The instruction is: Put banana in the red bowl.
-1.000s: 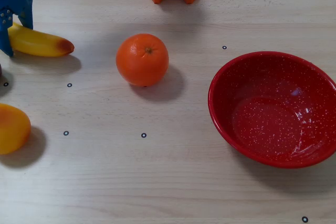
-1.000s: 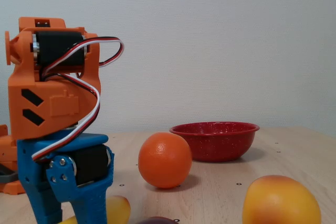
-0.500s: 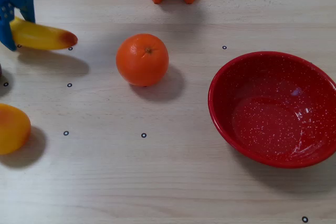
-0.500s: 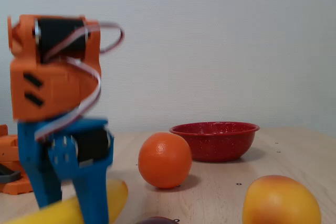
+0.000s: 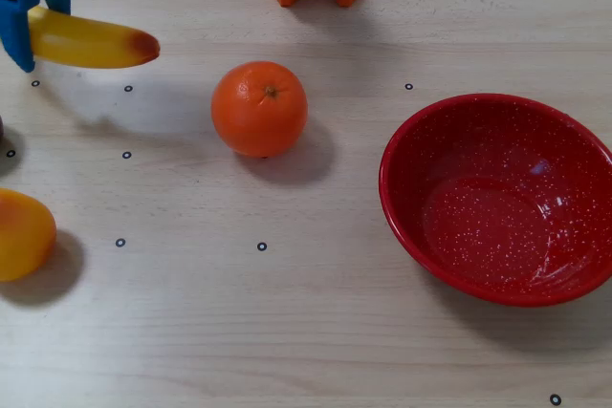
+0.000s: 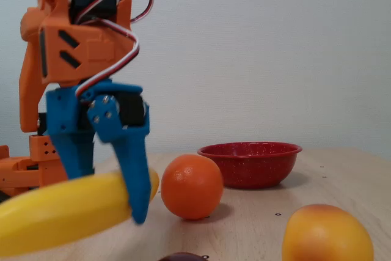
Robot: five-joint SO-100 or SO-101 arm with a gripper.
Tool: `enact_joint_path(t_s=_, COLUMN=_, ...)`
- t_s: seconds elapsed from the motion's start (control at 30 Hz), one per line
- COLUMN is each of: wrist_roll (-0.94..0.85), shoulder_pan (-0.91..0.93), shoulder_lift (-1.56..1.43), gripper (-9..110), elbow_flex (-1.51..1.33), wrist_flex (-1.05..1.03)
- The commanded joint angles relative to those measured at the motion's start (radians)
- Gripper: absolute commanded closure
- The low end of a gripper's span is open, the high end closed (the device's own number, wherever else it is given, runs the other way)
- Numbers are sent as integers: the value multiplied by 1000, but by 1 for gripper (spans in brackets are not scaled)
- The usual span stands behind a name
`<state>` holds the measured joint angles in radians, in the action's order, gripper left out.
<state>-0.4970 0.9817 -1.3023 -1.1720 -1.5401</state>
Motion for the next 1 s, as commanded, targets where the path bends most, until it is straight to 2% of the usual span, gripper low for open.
enact_joint_path(t_s=0.0, wrist_roll=-15, shoulder_pan=-48, shoulder_lift=-229, gripper=102, elbow_flex=8, wrist_flex=25)
enact_joint_path(t_s=0.47, wrist_roll=11, shoulder_pan=-212, shoulder_lift=-529, gripper=102, elbow_flex=-227, wrist_flex=-23)
enact_joint_path(t_s=0.97, wrist_roll=18, shoulder_pan=-453, shoulder_lift=-811, gripper=102, elbow_flex=-480, wrist_flex=12)
